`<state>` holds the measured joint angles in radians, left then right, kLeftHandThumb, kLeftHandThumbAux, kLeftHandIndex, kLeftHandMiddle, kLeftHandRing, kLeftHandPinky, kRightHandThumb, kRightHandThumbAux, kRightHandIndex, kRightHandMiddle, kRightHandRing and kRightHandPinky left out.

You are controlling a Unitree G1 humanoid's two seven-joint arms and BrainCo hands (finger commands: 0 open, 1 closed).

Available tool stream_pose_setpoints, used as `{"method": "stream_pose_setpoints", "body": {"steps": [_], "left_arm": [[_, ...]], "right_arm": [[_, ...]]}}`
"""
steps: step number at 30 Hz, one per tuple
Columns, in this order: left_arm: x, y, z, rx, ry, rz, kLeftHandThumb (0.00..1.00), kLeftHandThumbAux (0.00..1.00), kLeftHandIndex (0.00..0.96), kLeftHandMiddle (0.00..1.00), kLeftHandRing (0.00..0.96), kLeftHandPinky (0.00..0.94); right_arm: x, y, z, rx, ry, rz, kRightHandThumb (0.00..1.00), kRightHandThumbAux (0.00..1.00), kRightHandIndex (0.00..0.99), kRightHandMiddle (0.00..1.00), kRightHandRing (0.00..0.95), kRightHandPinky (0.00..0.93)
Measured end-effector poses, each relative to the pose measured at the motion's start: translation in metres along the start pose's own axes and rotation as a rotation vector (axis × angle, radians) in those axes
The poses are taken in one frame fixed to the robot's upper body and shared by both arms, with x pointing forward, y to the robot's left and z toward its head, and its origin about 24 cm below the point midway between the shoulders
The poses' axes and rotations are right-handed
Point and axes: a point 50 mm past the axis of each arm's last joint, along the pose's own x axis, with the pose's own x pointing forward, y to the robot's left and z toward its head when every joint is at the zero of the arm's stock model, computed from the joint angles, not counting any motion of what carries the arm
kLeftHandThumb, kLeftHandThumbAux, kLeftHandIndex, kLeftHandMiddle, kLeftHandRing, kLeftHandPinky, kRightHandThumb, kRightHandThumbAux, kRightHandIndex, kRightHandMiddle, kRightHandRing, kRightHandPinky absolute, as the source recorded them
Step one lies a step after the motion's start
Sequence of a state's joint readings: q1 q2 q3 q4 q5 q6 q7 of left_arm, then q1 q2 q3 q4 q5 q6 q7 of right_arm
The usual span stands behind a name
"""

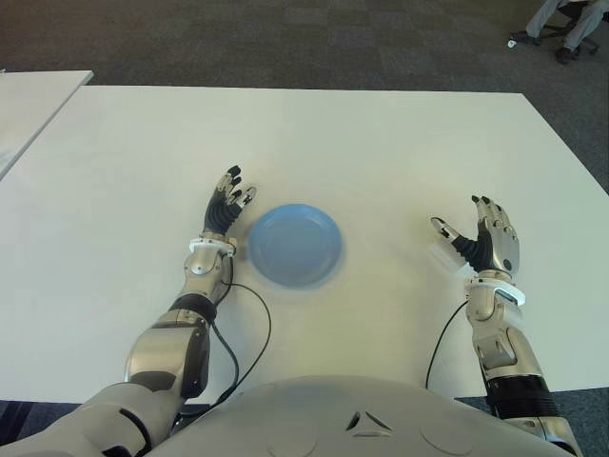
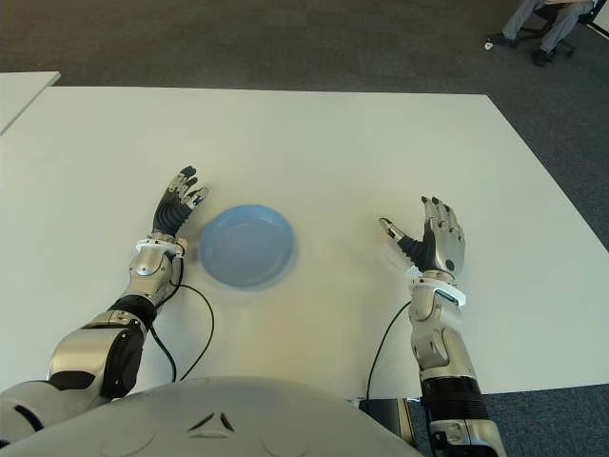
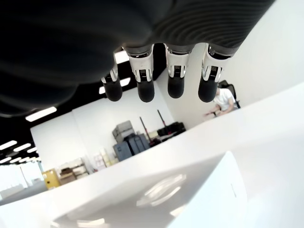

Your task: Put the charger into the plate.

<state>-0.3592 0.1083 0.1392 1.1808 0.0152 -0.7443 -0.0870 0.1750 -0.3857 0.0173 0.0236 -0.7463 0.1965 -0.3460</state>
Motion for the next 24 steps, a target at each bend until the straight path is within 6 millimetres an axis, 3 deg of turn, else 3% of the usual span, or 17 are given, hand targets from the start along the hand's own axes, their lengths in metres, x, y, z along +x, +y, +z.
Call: {"method": "stream_pose_setpoints", "body": {"steps": [24], "left_arm": [[0.0, 0.0, 0.0, 0.001, -0.002, -0.003, 0.125, 0.599, 0.0, 0.048, 0.059, 0.102]], "right_arm": [[-0.029, 0.028, 0.015, 0.001, -0.043, 0.127, 0.288, 0.155, 0.0, 0.0, 0.0, 0.0]]}}
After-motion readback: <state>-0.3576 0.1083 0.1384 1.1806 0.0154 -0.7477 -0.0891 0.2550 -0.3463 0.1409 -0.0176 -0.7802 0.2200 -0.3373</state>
